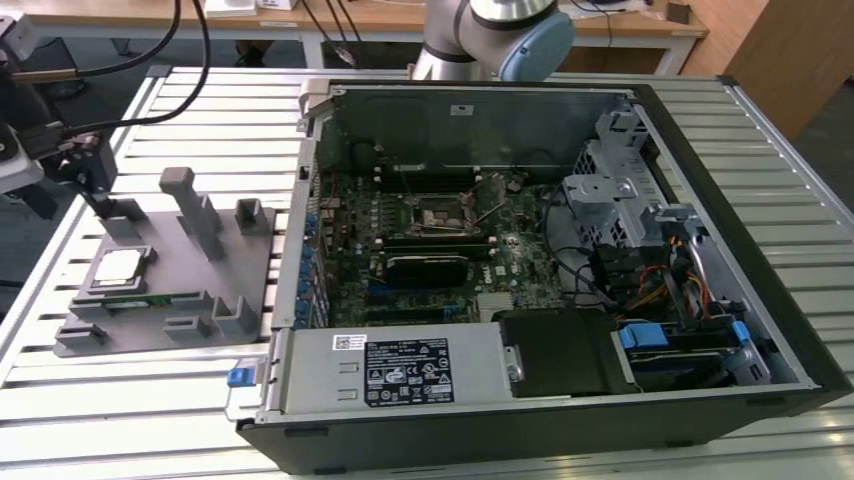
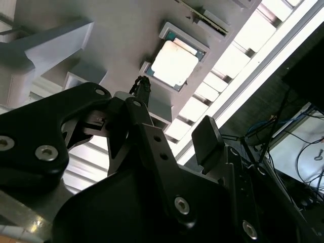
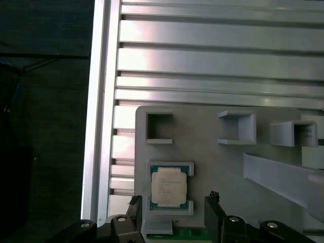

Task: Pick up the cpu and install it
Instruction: 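Pick up the cpu and move it towards the insertion slot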

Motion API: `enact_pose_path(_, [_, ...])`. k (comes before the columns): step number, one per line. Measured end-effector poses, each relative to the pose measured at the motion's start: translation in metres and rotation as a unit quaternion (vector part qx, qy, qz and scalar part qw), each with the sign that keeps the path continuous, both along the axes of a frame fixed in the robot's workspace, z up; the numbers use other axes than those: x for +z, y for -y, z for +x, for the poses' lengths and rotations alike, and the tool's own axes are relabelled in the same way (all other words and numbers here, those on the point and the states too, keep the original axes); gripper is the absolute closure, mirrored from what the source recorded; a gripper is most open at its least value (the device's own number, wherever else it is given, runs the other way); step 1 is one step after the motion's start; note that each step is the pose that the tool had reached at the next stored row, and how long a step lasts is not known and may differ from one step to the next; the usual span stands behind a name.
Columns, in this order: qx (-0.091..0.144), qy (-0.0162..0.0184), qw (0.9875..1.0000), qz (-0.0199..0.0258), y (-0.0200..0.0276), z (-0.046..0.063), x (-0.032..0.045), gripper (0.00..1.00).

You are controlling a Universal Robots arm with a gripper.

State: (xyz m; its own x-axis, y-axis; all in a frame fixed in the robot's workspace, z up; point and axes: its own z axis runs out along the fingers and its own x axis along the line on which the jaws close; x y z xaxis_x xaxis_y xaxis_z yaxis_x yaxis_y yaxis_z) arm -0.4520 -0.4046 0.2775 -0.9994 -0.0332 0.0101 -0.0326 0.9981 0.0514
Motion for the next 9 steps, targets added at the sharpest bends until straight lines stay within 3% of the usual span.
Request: enact_pose_path(9, [0.001,-0.0001,1.0000,0.0000,0.0005,0.000,-0.0119,0.40])
